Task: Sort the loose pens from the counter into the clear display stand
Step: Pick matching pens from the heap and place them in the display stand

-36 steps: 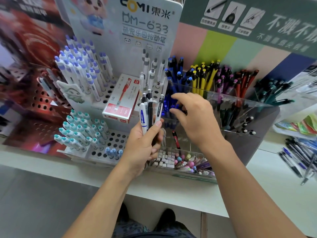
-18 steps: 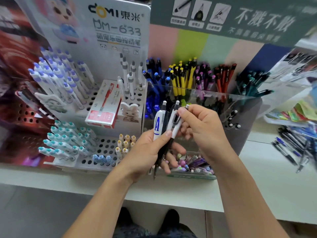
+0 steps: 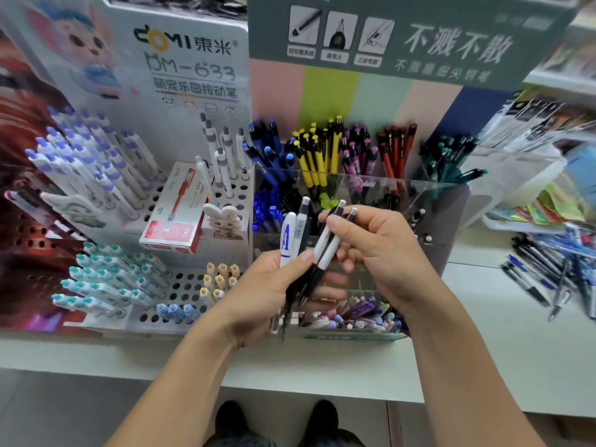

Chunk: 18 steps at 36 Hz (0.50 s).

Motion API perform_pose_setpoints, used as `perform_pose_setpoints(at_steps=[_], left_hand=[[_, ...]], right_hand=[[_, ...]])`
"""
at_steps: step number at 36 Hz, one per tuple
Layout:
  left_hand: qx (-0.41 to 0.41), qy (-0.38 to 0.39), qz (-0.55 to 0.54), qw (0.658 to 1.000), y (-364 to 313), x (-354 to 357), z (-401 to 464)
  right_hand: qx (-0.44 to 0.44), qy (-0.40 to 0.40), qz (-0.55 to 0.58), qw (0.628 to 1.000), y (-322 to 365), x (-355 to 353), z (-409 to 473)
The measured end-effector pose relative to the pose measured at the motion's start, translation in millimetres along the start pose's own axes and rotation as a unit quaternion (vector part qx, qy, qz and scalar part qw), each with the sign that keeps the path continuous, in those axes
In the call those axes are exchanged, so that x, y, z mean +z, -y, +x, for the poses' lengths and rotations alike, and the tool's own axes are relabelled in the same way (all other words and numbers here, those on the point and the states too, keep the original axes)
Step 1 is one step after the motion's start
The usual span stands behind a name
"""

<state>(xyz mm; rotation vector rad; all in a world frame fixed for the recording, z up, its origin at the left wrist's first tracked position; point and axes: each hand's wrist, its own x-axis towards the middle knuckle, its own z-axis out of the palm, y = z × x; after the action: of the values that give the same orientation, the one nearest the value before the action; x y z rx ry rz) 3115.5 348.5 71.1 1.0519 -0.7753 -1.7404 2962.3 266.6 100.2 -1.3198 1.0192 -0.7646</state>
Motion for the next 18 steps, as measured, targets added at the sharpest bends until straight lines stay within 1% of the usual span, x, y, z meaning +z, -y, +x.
perform_pose_setpoints(at_steps=[2,4,7,9,11,13,15,18], left_hand=[[0.015,-0.017,0.009,1.000,-3,-3,1],[0.038,-0.036,0.073,0.996,-5,-6,2],[0.066,-0.104,0.167,0.978,-5,-8,5],[0.069,-0.135,0.211,0.966,-4,-8,6],[0.046,-0.130,0.235,0.962,0,-9,5],[0.007,-0.101,0.211,0.972,2,-7,4],[-0.017,-0.081,0.169,0.982,2,-5,3],[-0.013,-0.075,0.064,0.995,-5,-12,3]], right_hand=[[-0.004,-0.001,0.007,1.000,4,-1,3],[-0.004,-0.005,0.003,1.000,9,-3,6],[-0.011,-0.011,-0.025,1.000,16,-9,7],[-0.013,-0.005,-0.066,0.998,18,-13,4],[-0.011,0.010,-0.100,0.995,18,-13,0],[-0.017,0.025,-0.104,0.994,13,-12,-3],[-0.036,0.022,-0.091,0.995,8,-9,-5],[-0.072,-0.019,-0.066,0.995,12,-8,-5]])
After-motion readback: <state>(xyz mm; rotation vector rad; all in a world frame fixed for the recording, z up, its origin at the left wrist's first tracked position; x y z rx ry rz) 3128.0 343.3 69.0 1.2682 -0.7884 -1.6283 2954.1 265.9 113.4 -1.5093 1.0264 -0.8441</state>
